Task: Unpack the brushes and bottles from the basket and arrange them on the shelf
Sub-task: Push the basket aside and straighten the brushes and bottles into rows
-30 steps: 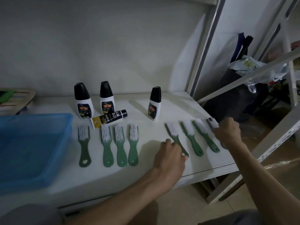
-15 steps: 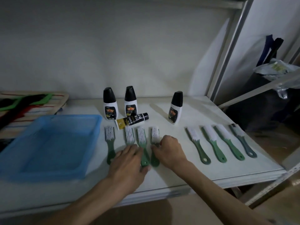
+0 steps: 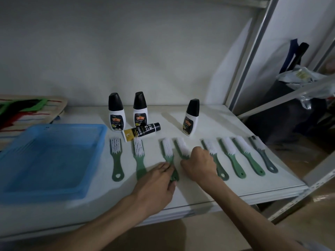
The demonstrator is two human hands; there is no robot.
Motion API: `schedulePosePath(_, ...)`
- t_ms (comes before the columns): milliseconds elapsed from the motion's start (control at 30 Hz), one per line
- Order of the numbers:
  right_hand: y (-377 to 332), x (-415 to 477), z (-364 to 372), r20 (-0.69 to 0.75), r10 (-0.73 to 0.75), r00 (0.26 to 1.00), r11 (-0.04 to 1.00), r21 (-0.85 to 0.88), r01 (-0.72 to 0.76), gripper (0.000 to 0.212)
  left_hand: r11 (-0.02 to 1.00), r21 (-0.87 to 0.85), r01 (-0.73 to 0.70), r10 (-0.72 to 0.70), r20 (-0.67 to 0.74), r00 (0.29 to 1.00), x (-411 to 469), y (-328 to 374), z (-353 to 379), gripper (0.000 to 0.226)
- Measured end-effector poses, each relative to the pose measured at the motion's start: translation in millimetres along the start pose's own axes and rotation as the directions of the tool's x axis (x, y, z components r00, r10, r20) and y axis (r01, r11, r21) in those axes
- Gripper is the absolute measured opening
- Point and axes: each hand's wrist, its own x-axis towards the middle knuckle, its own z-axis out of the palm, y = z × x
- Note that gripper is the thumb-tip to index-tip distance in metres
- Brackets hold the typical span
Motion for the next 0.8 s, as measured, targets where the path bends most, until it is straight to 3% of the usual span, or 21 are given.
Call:
schedulePosePath(333,21,2,-13,-0.011,0.099,0.995,0.994,-0.042,-0.099,0.015,0.992,0.058,-0.114,0.115,-0.013,0.993,9,28,13,0.053)
schedulePosePath(500,20,-1,-15,-0.026,0.083,0.996,0.992,-0.098,-0.086,0.014,0.996,0.016,-0.083,0.083,0.030,0.996,5,31,5,0.050)
schedulePosePath(633,-2,-11,-1,-0.166,-0.158,0.973,0.987,-0.051,0.152,0.030,0.987,-0.070,0.148,-0.155,-0.119,0.981,-8,14,-27,0.030)
schedulePosePath(700,-23,-19,9,-0.101,-0.277,0.956,0.960,0.025,0.280,0.028,0.957,-0.034,0.289,-0.291,-0.137,0.947,-13,-5,-40,0.024)
schedulePosePath(800,-48,-29,25,0.026,-0.353,0.935,0.934,0.067,0.350,0.029,0.876,0.074,0.477,-0.474,-0.052,0.879,-18,-31,-52,0.021)
